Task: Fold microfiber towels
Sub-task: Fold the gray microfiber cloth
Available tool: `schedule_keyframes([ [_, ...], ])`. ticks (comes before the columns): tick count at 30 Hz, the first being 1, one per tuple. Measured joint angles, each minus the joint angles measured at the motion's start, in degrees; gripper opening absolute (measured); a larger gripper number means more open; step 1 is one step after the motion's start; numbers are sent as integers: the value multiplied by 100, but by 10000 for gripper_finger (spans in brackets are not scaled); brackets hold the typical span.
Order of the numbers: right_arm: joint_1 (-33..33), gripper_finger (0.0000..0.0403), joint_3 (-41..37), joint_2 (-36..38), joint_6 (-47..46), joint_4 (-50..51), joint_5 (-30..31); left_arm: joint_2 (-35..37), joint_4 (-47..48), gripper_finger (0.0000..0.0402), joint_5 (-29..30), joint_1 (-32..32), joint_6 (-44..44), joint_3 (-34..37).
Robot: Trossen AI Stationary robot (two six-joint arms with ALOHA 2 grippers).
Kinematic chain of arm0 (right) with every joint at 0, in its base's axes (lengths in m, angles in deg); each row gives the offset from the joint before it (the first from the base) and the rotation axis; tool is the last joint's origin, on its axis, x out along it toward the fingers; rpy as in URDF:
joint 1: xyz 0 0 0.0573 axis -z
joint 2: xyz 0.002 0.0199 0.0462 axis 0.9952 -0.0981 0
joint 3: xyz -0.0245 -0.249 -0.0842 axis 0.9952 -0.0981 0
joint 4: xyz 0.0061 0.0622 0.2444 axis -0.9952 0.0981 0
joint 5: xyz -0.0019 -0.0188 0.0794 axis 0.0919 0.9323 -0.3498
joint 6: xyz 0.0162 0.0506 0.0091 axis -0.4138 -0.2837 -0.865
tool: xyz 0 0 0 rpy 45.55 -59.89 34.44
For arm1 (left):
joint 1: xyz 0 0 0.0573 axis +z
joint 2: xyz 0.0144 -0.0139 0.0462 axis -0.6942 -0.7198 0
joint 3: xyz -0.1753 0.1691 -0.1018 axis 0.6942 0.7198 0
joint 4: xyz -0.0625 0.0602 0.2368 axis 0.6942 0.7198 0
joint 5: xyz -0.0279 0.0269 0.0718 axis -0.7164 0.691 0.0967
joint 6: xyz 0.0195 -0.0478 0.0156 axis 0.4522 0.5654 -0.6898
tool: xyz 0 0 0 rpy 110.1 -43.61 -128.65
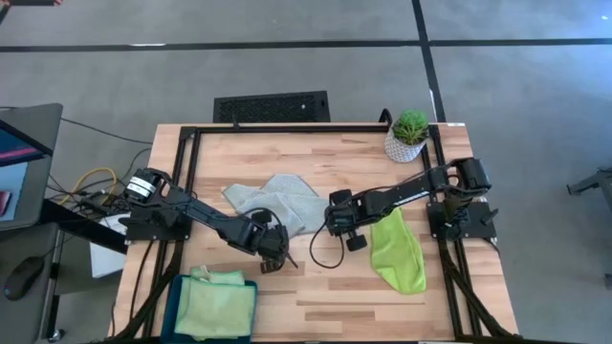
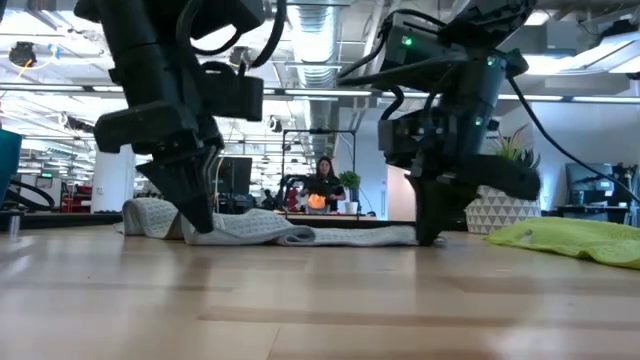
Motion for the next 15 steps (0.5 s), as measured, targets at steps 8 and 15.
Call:
schedule_keyframes([
  [8, 17, 5, 100, -10, -42, 75, 271, 0, 809, 0, 176, 0, 144, -497],
  [15, 38, 3, 251, 531, 76, 500, 702, 2, 2163, 0, 816, -9, 592, -1244],
])
